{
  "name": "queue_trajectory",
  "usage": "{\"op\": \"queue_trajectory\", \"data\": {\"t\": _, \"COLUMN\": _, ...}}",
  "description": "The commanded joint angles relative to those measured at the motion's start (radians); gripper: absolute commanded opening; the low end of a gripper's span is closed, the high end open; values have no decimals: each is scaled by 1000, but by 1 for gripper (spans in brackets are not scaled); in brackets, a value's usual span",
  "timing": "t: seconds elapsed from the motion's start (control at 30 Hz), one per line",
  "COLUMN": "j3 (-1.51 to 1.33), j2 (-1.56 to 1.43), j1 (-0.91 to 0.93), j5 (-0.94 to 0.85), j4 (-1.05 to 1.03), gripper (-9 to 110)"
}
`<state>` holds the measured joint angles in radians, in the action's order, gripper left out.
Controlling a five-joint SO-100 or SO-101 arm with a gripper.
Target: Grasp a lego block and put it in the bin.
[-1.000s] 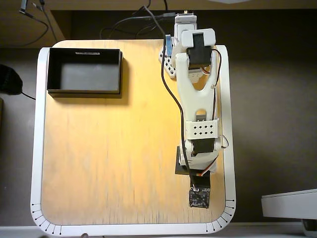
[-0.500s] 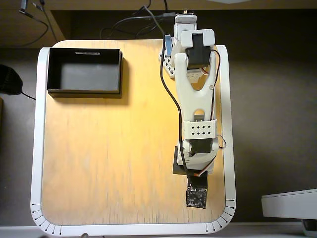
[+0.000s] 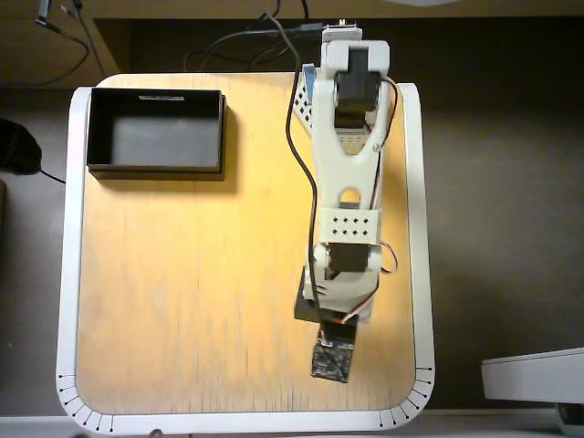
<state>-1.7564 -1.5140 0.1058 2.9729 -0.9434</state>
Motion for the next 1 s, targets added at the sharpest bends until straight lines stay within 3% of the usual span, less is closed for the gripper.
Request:
{"op": "queue_trajectory", "data": {"t": 0.0, "j3": 132, "j2": -252, "j1": 106, "j5": 21, "j4": 11, "gripper": 0}}
{"op": "queue_trajectory", "data": {"t": 0.63, "j3": 130, "j2": -676, "j1": 874, "j5": 110, "j4": -109, "gripper": 0}}
{"op": "queue_trajectory", "data": {"t": 0.97, "j3": 129, "j2": -689, "j1": 1173, "j5": 333, "j4": -382, "gripper": 1}}
